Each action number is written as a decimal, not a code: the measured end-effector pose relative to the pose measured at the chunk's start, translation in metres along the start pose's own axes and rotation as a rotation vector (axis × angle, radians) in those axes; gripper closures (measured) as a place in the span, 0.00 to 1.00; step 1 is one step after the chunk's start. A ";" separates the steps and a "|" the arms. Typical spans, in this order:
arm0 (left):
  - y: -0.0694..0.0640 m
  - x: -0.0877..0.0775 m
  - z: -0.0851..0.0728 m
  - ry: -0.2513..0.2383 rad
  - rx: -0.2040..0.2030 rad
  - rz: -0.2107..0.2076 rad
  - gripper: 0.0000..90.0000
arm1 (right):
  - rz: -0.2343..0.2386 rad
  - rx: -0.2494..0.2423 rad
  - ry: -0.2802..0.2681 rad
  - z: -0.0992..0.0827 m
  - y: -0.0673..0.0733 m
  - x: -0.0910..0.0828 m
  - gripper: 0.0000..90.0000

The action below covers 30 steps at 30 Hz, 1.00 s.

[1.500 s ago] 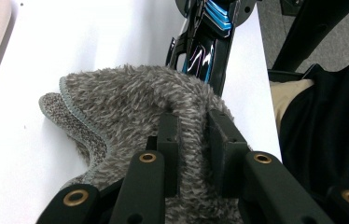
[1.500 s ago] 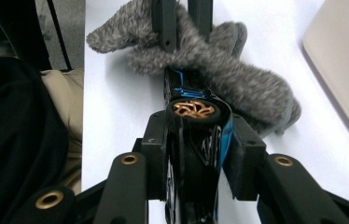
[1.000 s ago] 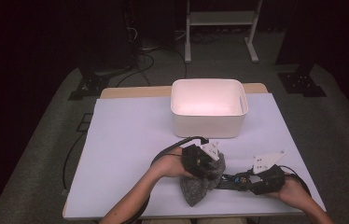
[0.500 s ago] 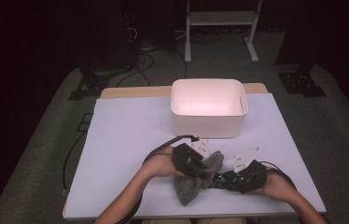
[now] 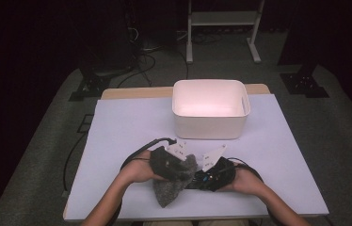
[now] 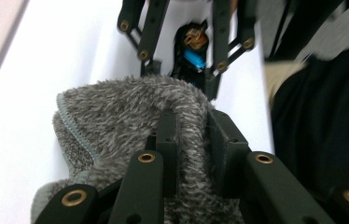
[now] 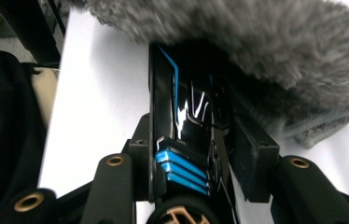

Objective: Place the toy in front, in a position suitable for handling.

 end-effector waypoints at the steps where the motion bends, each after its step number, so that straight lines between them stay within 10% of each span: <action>1: 0.001 -0.001 -0.001 -0.012 -0.006 -0.003 0.84 | 0.002 0.000 -0.006 0.000 0.000 0.000 0.61; 12: 0.002 0.000 -0.003 -0.041 -0.030 -0.017 0.83 | -0.066 0.080 -0.068 -0.027 0.007 -0.021 0.50; 18: 0.002 0.000 -0.003 -0.042 -0.035 -0.011 0.81 | -0.074 0.121 -0.123 -0.039 0.012 -0.029 0.73; 30: -0.010 0.015 0.025 0.004 0.049 -0.016 0.86 | -0.105 0.099 -0.135 -0.038 0.015 -0.026 0.73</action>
Point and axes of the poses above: each handheld gripper's, and its own axes: x roughly forward along the jaws, z roughly out of its top, y roughly to its left, the point moved 7 cm from there along x, roughly forward along the jaws, and after that the axes turned 10 degrees about -x, right-handed, at the moved point
